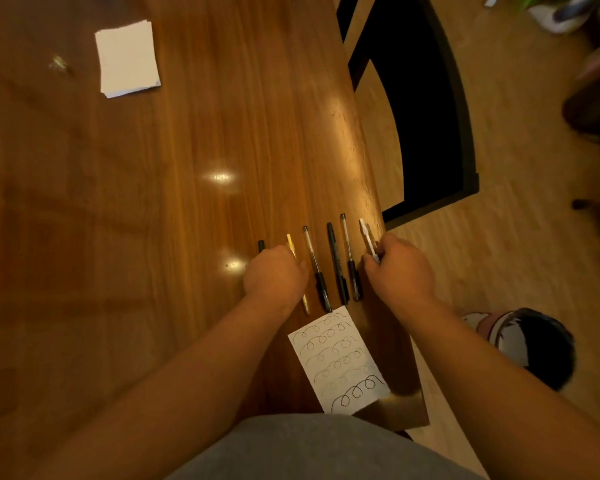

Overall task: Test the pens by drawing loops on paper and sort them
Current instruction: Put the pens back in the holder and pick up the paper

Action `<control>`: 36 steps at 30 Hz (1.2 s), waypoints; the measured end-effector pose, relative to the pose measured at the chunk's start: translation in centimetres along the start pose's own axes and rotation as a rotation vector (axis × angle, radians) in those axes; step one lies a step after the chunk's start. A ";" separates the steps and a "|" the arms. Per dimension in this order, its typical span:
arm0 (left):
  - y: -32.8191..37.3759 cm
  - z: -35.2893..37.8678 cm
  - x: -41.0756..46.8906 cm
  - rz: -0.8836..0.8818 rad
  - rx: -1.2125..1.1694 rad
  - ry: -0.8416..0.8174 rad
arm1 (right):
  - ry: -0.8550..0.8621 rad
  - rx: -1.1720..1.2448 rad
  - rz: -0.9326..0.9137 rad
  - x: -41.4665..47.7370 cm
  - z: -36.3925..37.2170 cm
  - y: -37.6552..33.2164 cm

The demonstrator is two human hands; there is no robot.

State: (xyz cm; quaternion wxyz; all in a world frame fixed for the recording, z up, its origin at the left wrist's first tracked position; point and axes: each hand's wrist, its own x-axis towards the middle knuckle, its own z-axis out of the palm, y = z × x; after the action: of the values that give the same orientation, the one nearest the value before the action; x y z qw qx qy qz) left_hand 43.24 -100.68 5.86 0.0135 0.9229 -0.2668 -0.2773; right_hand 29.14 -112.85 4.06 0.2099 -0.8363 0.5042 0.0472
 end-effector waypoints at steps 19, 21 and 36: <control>-5.6 -0.6 -8.2 -0.132 -1.164 -0.245 | -0.571 0.853 0.166 -6.6 -3.5 -0.8; -6.7 0.5 -11.5 -0.199 -1.227 -0.212 | -0.630 0.778 0.135 -8.4 -3.4 -0.1; -13.3 13.1 -35.6 -0.622 -1.702 0.274 | -0.923 0.221 -0.307 -22.5 1.5 1.3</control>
State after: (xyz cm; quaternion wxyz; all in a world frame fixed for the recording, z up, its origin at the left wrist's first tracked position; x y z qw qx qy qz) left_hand 17.83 -69.92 10.39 0.6452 0.6565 0.2920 -0.2596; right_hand 17.32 -94.24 8.83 0.5029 -0.7656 0.2320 0.3274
